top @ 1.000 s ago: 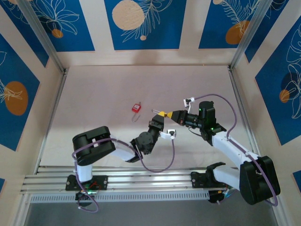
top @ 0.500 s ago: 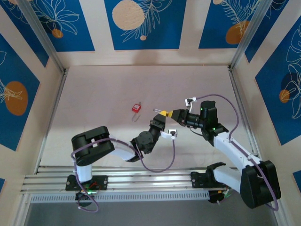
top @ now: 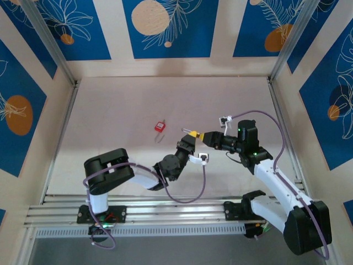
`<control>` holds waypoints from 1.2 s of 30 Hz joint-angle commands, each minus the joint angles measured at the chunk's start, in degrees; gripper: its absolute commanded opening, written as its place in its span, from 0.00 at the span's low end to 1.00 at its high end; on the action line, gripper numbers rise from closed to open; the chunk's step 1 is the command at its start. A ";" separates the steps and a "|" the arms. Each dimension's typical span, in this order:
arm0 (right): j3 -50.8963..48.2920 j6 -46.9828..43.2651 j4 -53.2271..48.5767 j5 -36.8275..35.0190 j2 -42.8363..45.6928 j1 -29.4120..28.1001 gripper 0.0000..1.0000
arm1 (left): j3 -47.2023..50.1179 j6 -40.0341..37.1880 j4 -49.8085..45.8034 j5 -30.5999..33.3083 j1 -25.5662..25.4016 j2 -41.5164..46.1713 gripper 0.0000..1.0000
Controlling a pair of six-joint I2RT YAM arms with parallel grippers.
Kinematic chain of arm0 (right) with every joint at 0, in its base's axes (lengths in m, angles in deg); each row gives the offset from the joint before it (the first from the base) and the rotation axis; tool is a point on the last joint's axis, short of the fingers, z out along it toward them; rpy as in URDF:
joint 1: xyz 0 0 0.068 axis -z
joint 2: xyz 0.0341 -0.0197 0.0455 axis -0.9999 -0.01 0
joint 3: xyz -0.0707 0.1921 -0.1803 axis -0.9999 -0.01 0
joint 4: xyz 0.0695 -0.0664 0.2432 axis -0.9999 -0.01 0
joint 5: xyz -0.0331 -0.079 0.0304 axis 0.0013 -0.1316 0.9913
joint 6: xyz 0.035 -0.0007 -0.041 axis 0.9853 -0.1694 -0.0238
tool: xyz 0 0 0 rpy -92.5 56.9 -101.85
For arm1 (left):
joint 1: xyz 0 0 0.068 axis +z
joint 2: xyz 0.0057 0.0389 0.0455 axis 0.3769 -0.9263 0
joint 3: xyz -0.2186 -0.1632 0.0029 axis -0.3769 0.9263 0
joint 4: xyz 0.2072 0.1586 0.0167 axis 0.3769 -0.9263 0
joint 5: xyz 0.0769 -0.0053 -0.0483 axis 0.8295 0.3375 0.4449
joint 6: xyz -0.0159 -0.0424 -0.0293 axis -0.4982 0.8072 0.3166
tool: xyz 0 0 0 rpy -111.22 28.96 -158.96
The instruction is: Unlock with the key
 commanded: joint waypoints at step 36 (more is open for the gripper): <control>0.47 -15.78 5.36 2.68 -6.82 -3.88 0.39 | -0.03 15.71 -21.64 -1.12 -1.12 11.29 0.13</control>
